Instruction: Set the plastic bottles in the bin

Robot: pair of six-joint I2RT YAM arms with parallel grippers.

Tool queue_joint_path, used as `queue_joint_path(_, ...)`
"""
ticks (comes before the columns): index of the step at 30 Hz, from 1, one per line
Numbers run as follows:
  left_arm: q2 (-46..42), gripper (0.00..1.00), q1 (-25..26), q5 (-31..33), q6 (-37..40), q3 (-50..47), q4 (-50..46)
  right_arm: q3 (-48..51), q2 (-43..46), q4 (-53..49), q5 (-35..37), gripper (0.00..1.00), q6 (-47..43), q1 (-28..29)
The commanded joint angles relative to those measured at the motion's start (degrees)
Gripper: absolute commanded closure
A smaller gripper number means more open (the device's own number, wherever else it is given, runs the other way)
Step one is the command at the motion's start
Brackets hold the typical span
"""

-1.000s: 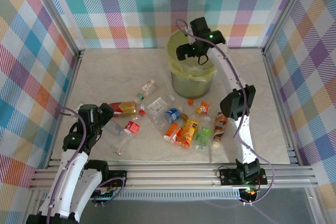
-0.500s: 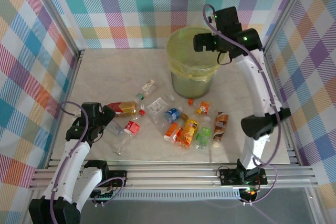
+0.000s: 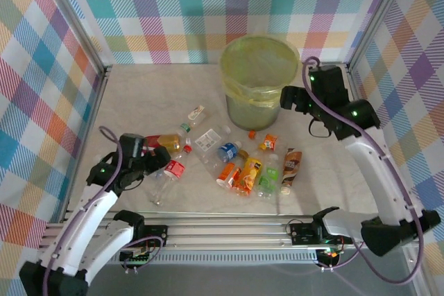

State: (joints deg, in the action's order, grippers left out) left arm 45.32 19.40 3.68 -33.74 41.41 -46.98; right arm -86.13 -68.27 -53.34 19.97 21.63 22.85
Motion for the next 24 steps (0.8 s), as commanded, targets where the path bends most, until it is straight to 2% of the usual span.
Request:
queue_joint_path(1, 5.7, 0.04, 7.8, 6.6, 3.1, 4.8, -6.3, 4.0, 3.9, 0.9, 3.4, 0.0, 4.4, -0.1)
queue_joint_path(6, 12.5, 0.09, 14.0, 10.9, 4.5, 8.7, -11.4, 8.6, 8.7, -0.1, 4.7, 0.01, 5.8, -0.1)
queue_joint_path(12, 17.5, 0.11, 18.8, 12.0, 2.8, 7.0, -12.0, 10.2, 9.5, -0.2, 4.5, 0.0, 5.9, -0.1)
queue_joint_path(17, 20.3, 0.1, 19.5, 14.3, 1.8, 5.5, -10.5, 11.6, 8.9, 1.0, 3.9, 0.0, 5.8, -0.1)
queue_joint_path(24, 24.0, 0.12, 19.6, 12.3, 2.1, 3.7, -5.8, 12.7, 8.7, 2.0, 3.8, 0.0, 5.8, -0.1)
